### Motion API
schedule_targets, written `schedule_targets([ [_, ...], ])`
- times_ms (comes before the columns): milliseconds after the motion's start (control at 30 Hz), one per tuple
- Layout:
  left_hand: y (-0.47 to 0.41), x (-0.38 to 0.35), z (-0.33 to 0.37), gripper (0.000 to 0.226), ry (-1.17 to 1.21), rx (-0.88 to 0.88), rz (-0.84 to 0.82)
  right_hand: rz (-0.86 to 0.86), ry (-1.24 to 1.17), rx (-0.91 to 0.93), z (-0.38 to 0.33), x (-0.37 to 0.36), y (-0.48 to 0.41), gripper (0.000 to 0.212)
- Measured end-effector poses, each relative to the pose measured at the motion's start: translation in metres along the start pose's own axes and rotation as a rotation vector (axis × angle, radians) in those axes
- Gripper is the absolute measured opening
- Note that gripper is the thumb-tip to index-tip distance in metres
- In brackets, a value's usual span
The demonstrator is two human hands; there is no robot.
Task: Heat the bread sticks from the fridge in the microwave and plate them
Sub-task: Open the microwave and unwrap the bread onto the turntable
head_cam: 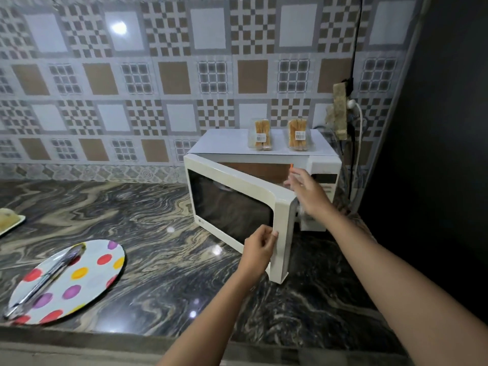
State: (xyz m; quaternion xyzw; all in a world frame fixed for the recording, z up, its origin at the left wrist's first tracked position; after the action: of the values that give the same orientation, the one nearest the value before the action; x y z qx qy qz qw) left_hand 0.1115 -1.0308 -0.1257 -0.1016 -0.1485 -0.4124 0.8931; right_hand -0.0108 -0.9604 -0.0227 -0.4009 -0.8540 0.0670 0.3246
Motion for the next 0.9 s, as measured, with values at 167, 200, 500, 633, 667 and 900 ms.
schedule_targets([
  [167,0.040,0.034,-0.016,0.022,0.053,-0.010,0.019,-0.083,0.006,0.199,-0.054,-0.048,0.046,0.030],
  [200,0.048,0.042,-0.022,0.025,0.064,-0.009,0.017,-0.068,-0.001,0.214,-0.061,-0.056,0.055,0.029],
  [500,0.111,0.132,-0.066,0.030,0.180,-0.002,0.146,-0.020,-0.175,0.226,-0.118,-0.140,0.112,0.033],
  [633,0.125,0.178,-0.084,0.031,0.236,0.047,0.243,-0.096,-0.083,0.292,-0.143,-0.185,0.114,0.039],
  [667,0.127,0.189,-0.088,0.036,0.248,0.069,0.261,-0.120,-0.067,0.303,-0.149,-0.197,0.113,0.042],
  [900,0.127,0.245,-0.102,0.040,0.218,0.110,0.452,-0.194,0.069,0.312,-0.183,-0.268,0.106,0.048],
])
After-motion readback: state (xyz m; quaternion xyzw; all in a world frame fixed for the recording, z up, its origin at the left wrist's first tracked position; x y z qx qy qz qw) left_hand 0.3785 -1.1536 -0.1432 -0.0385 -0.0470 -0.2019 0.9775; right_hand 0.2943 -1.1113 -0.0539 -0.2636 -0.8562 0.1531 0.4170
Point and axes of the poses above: each hand's wrist, its own y-axis away from the middle knuckle, its own x-axis out of the back of the hand, z = x × y, the point moved 5 cm from there along -y, towards the middle knuckle, and after that the axes turned 10 degrees about x, right-handed, at the moved point
